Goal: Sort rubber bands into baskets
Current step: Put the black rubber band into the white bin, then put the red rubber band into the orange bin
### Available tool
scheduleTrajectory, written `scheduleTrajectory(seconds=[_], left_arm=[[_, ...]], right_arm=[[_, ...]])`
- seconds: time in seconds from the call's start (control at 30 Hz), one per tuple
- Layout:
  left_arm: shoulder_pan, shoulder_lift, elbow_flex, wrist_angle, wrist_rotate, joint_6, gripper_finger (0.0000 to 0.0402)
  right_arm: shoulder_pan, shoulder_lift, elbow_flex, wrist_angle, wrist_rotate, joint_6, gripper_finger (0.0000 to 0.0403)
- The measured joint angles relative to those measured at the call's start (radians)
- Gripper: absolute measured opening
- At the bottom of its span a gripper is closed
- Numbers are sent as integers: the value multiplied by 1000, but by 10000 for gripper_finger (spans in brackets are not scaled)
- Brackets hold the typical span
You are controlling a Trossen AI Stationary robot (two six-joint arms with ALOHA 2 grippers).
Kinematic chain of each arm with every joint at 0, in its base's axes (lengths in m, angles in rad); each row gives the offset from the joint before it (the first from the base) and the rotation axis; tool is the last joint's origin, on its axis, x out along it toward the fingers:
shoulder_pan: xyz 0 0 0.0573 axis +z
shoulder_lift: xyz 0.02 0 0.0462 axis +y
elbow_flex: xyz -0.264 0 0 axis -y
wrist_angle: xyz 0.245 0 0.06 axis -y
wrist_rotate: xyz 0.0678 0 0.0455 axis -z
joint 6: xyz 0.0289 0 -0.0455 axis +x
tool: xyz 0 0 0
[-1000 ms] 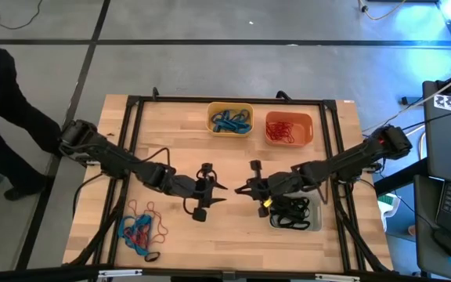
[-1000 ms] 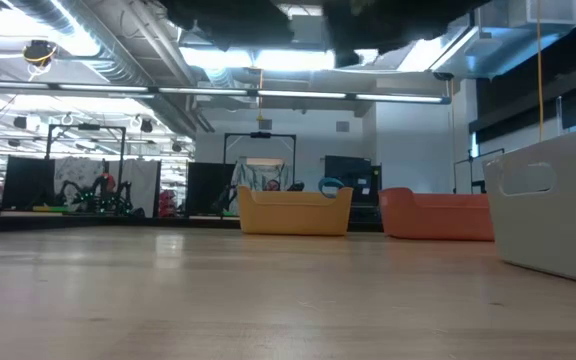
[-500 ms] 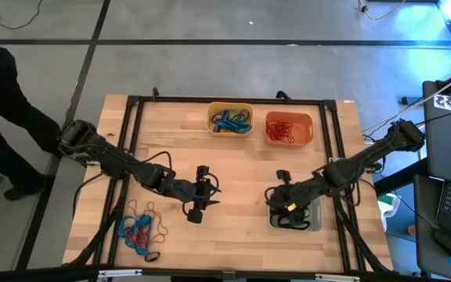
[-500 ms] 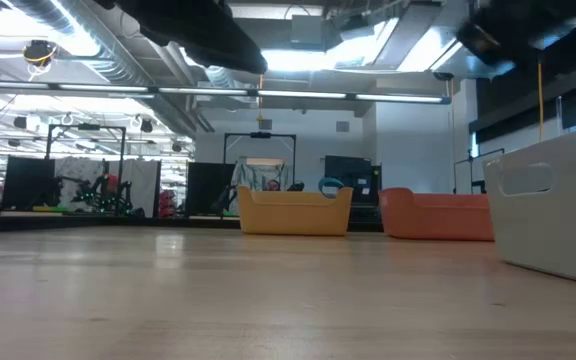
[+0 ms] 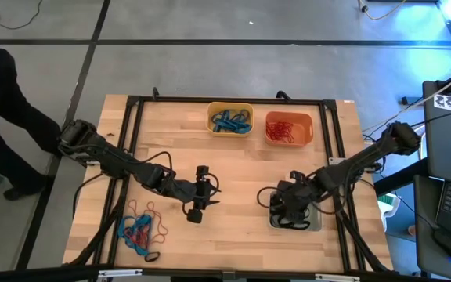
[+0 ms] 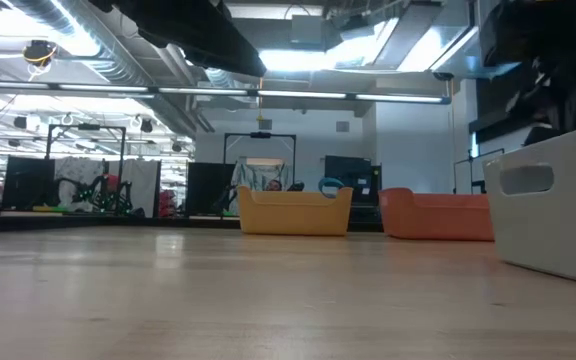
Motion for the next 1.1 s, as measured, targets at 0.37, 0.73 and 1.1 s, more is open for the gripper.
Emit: scheduleTrajectory(seconds=[0.37,0.73,1.1], left_arm=[[0,0,0,0,0,-12,159],[-34,-35,103,-346,16,-104,159],[-97,-27,129,-606,246,-300,159]], right_arm=[[-90,6,0,-29,-211,-33,174],[-155,5,123,-2,-162,-260,190],[-155,38,163,437,81,-687,189]])
